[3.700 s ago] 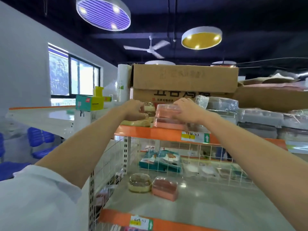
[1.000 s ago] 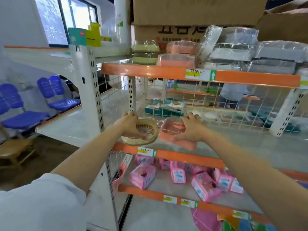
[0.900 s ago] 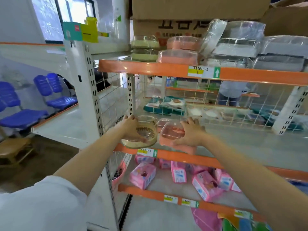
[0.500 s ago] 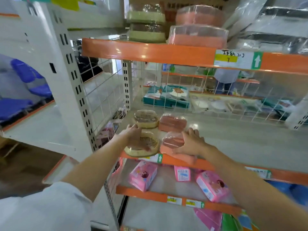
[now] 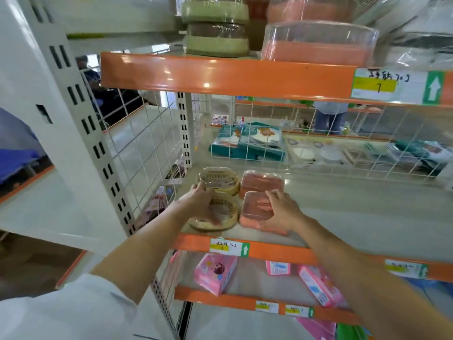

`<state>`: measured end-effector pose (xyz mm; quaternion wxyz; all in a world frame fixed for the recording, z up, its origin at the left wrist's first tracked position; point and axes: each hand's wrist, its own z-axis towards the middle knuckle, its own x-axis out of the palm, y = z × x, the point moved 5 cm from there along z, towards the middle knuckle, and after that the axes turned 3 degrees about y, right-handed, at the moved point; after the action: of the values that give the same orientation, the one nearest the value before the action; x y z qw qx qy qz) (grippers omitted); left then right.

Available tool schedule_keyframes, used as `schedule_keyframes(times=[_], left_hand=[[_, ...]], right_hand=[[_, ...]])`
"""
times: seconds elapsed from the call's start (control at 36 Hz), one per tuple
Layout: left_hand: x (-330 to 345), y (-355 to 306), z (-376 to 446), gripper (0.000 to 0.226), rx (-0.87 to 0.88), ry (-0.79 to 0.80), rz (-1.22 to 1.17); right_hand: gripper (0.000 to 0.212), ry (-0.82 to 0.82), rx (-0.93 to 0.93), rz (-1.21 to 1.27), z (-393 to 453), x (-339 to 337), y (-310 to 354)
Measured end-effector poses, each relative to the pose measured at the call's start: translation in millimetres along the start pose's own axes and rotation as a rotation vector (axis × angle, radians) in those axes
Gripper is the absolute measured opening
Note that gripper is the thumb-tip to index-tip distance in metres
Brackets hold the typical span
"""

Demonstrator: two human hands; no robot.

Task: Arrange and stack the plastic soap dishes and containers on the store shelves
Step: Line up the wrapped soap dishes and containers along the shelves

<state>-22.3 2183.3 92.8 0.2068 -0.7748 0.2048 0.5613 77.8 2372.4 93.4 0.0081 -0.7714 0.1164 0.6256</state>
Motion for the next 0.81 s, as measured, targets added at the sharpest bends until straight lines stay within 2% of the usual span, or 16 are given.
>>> schedule_keyframes(times=[0.28,0.36,0.47,0.58,0.64,0.69,0.81], left_hand=[[-3.1,-8.1,-0.4,0.104,-0.02,-0.018,0.105],[0.0,-13.0,-6.5,0.105,-0.02,-0.024,0.104],[0.8,-17.4,-23.8,0.09,0.01,-0.054,0.105],[-6.6,-28.3,-44.9,0.057,0.067,-0.042,0.09],[-14.1,-41.4,-59.6,0.048,0.125,-0.027,0.128],[-19.7,-52.9,-73.6,0.048,0.172,-0.015,0.159],[-26.6,-66.2,-101.8,0.058,0.137,0.004,0.102]], right_hand=[[0.116,0.053,0.007,-0.018,-1.4,-6.3,2.8],[0.111,0.045,-0.015,-0.017,-9.0,-10.5,7.4],[0.097,0.004,-0.066,-0.044,-20.7,-13.8,16.2],[0.093,0.082,-0.085,-0.014,-35.4,-12.0,24.0],[0.085,0.109,-0.105,0.025,-47.0,-15.2,29.3],[0.075,0.112,-0.131,0.039,-61.9,-21.1,34.4],[0.063,0.079,-0.194,0.039,-102.2,-39.6,43.4]])
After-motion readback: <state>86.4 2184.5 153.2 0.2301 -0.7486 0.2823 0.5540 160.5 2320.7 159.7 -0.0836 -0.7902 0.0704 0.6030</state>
